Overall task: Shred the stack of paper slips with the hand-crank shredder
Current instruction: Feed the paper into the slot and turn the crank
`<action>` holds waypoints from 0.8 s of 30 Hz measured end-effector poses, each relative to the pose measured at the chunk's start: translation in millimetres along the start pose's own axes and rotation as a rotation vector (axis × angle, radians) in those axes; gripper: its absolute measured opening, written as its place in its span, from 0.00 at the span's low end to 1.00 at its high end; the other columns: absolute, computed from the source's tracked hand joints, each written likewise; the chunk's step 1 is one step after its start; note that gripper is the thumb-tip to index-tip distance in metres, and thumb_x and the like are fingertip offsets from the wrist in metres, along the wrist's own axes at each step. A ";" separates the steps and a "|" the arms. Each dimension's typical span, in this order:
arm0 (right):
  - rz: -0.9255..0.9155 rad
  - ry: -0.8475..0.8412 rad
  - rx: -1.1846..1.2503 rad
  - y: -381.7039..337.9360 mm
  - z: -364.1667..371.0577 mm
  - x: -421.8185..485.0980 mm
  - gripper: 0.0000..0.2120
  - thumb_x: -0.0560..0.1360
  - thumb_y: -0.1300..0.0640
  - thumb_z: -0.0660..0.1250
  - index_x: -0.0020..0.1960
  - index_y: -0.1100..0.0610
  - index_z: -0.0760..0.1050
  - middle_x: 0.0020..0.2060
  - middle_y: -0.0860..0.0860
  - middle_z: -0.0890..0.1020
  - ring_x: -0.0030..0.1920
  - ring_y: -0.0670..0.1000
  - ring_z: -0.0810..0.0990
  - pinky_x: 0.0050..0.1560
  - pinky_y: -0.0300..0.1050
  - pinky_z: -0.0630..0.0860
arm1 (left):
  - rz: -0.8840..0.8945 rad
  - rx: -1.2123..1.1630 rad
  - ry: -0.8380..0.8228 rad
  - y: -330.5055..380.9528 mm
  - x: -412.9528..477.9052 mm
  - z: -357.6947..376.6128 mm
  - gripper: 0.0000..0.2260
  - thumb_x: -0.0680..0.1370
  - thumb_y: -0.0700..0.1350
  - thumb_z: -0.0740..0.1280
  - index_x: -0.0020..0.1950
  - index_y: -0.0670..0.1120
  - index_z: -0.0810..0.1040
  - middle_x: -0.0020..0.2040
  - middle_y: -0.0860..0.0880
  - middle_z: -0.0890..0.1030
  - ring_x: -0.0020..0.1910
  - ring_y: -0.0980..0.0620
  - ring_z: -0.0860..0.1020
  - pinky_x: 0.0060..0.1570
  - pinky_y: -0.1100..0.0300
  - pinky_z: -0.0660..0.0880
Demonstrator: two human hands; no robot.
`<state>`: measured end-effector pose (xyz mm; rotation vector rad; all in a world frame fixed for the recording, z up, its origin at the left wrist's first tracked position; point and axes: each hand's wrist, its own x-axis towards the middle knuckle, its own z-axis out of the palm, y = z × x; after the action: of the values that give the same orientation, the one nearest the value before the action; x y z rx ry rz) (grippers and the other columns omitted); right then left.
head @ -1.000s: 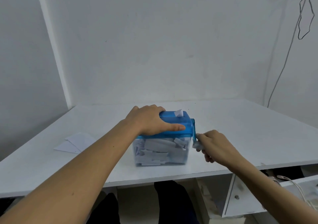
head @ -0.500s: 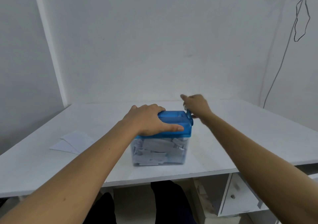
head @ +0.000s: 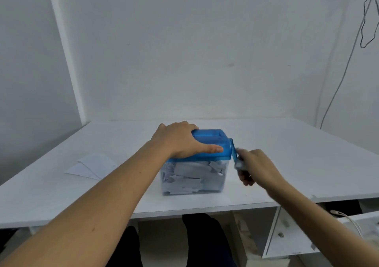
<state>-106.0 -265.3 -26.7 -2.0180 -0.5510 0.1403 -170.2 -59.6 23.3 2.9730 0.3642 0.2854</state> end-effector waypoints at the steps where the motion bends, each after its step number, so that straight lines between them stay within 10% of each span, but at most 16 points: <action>1: -0.039 -0.003 0.025 -11.0 -11.7 -4.5 0.25 0.83 0.48 0.58 0.33 0.60 0.76 0.26 0.55 0.80 0.24 0.50 0.75 0.29 0.41 0.71 | -0.003 -0.002 0.003 0.1 0.5 -1.1 0.45 0.59 0.86 0.53 0.64 0.59 0.74 0.56 0.59 0.78 0.54 0.52 0.76 0.60 0.49 0.69; 6: -0.134 -0.083 0.107 -39.8 -37.8 11.0 0.21 0.78 0.43 0.67 0.35 0.58 0.75 0.28 0.54 0.77 0.28 0.50 0.74 0.36 0.46 0.73 | 0.013 0.018 -0.015 2.4 -1.0 -1.3 0.46 0.61 0.85 0.52 0.68 0.58 0.72 0.61 0.58 0.77 0.58 0.51 0.76 0.61 0.50 0.68; 14: -0.128 0.235 0.075 -47.2 -10.8 92.7 0.20 0.78 0.42 0.68 0.40 0.59 0.80 0.34 0.50 0.84 0.28 0.46 0.79 0.27 0.36 0.73 | 0.019 0.006 -0.008 0.6 1.1 0.0 0.46 0.62 0.85 0.54 0.71 0.58 0.70 0.65 0.59 0.76 0.61 0.52 0.75 0.62 0.49 0.67; 24: 0.154 -0.100 -0.149 -10.0 5.4 117.3 0.10 0.79 0.55 0.67 0.43 0.62 0.75 0.36 0.54 0.79 0.37 0.50 0.76 0.41 0.44 0.78 | 0.018 -0.007 -0.072 -1.1 5.6 -2.6 0.41 0.63 0.85 0.53 0.64 0.59 0.74 0.58 0.58 0.79 0.55 0.52 0.77 0.59 0.50 0.68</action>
<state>-6.6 -205.6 -5.5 -2.2076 -0.4798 0.3020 -165.6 -56.8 26.6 2.9719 0.3276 0.1805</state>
